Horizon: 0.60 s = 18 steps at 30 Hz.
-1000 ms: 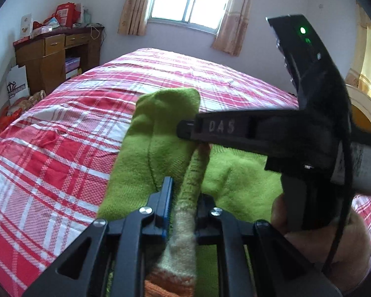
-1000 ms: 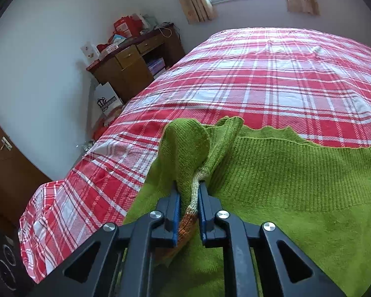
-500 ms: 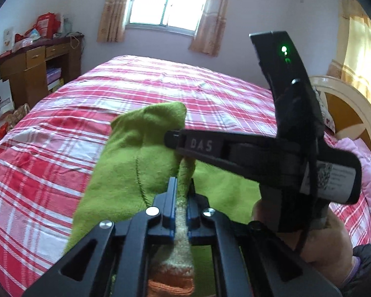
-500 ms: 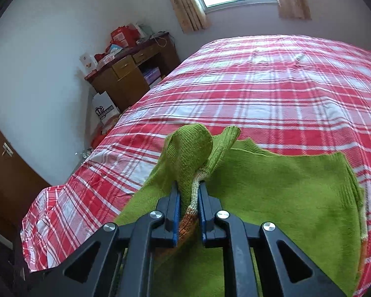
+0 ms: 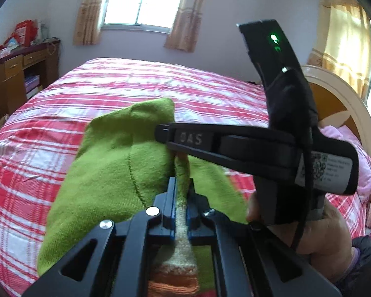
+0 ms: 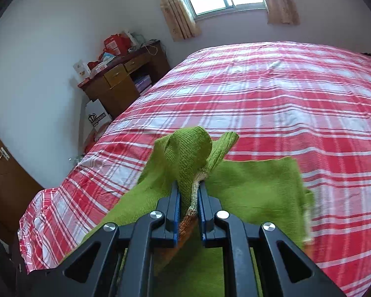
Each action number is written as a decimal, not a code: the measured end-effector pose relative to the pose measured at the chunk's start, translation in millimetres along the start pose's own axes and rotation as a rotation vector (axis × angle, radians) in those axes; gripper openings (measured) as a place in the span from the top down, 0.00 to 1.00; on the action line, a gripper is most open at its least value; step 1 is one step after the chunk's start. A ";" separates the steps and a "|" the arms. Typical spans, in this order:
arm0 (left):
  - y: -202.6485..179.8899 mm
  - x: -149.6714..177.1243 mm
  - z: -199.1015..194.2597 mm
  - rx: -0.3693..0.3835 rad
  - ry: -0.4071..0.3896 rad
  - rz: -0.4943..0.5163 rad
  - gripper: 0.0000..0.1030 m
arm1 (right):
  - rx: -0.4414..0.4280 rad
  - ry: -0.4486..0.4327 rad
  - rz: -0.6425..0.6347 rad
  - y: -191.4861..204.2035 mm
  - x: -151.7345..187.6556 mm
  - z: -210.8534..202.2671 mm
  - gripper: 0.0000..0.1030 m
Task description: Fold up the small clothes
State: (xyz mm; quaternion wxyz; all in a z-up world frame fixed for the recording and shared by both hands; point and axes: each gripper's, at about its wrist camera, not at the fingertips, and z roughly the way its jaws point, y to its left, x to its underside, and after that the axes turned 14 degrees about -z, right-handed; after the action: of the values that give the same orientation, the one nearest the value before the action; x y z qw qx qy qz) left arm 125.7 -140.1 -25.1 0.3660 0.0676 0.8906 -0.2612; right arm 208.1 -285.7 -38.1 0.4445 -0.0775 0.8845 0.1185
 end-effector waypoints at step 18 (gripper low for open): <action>-46.9 24.3 82.4 -0.052 0.139 0.010 0.95 | 0.045 0.066 0.103 -105.3 44.1 0.0 0.92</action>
State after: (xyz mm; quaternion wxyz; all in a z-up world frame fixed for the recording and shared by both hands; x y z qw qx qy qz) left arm 144.4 -224.3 -71.4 0.3062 0.0805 0.9200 -0.2310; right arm 207.5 -388.2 -88.4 0.4100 -0.0257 0.9040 0.1186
